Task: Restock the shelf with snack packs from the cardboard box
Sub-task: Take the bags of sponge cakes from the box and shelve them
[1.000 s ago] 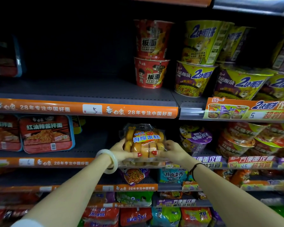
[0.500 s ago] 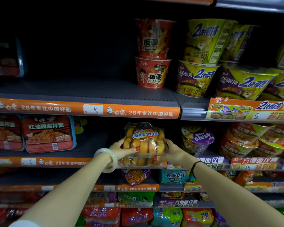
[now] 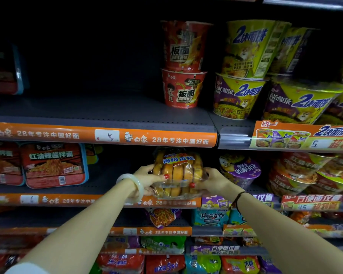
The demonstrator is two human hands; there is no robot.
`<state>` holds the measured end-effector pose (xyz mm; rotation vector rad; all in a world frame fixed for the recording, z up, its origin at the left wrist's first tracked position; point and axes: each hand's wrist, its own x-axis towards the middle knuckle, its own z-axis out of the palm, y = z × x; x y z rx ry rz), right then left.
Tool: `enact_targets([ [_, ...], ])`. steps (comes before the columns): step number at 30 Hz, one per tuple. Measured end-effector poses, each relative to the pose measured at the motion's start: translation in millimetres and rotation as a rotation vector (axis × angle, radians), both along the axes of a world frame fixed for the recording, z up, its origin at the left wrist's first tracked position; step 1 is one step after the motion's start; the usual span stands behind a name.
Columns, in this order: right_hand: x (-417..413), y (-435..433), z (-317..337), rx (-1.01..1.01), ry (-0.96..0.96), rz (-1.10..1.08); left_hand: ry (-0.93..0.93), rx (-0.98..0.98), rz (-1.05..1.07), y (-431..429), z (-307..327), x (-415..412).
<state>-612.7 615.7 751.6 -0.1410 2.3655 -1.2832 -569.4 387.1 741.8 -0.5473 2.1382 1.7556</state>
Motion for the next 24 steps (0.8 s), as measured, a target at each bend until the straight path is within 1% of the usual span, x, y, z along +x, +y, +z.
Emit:
enact_targets([
  [5, -12.2, 8.8, 0.1, -0.006, 0.039, -0.014, 0.042, 0.072, 0.007, 12.7, -5.1, -16.6],
  [8, -19.1, 16.3, -5.3, -0.039, 0.017, -0.036, 0.041, 0.07, 0.011, 21.4, -12.0, -23.9],
  [11, -20.7, 21.8, -15.5, -0.023, 0.017, -0.046, 0.02, 0.015, -0.008, 22.9, -19.6, -26.1],
  [15, -23.0, 24.0, -24.3, -0.025, 0.039, -0.074, 0.01, -0.12, -0.015, 20.3, -25.2, -24.8],
  [20, -21.7, 23.7, -17.5, 0.022, 0.06, -0.072, 0.012, -0.185, -0.028, 21.8, -22.8, -26.5],
  [24, -22.3, 23.6, -17.7, 0.036, 0.046, -0.084, 0.006, -0.181, -0.022, 25.3, -19.2, -24.7],
])
